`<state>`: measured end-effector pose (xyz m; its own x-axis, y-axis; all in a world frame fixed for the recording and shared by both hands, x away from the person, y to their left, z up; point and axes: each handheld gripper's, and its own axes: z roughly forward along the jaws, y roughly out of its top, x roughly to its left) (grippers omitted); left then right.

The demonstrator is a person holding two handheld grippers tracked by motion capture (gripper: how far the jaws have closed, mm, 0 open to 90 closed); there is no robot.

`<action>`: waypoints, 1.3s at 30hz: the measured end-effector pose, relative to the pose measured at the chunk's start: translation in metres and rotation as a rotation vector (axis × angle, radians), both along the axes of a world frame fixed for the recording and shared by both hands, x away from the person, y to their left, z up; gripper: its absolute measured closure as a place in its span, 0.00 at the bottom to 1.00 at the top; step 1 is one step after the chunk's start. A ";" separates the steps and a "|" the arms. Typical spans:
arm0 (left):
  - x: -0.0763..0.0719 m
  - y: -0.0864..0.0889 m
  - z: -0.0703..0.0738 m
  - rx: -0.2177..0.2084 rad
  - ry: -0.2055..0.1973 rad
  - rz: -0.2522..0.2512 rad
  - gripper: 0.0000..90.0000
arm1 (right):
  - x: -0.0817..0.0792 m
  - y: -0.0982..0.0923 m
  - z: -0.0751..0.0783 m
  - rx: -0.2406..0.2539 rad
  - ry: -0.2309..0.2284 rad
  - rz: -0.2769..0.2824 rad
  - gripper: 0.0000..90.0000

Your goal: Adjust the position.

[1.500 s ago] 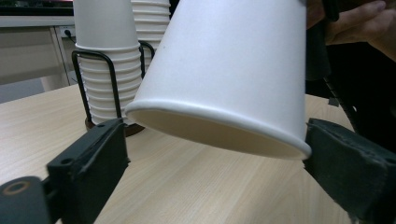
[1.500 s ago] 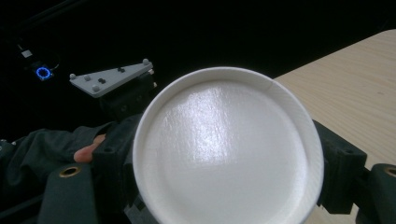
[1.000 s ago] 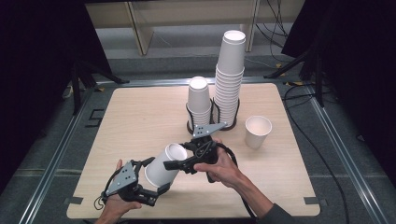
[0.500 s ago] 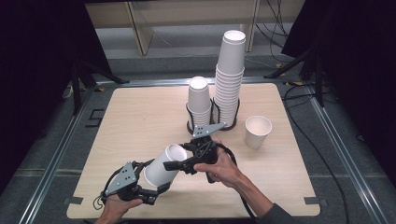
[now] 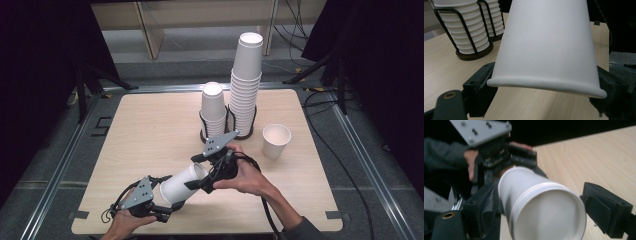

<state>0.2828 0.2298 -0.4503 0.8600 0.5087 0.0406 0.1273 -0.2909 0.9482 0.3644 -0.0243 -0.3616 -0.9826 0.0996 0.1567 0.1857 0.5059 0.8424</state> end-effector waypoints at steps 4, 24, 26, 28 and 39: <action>0.000 0.000 -0.001 0.028 -0.002 -0.014 0.19 | -0.002 0.001 -0.002 -0.073 -0.010 0.028 0.17; -0.004 -0.004 -0.001 0.089 -0.008 -0.056 0.18 | -0.005 0.013 -0.024 -0.201 0.034 0.127 0.21; -0.004 -0.004 -0.002 0.086 -0.006 -0.057 0.18 | -0.005 0.013 -0.025 -0.197 0.042 0.130 0.22; -0.004 -0.004 -0.002 0.087 -0.008 -0.059 0.18 | -0.005 0.013 -0.025 -0.193 0.040 0.134 0.23; -0.002 -0.003 -0.003 0.024 0.002 -0.075 0.10 | -0.005 0.008 -0.023 -0.165 0.066 0.153 0.26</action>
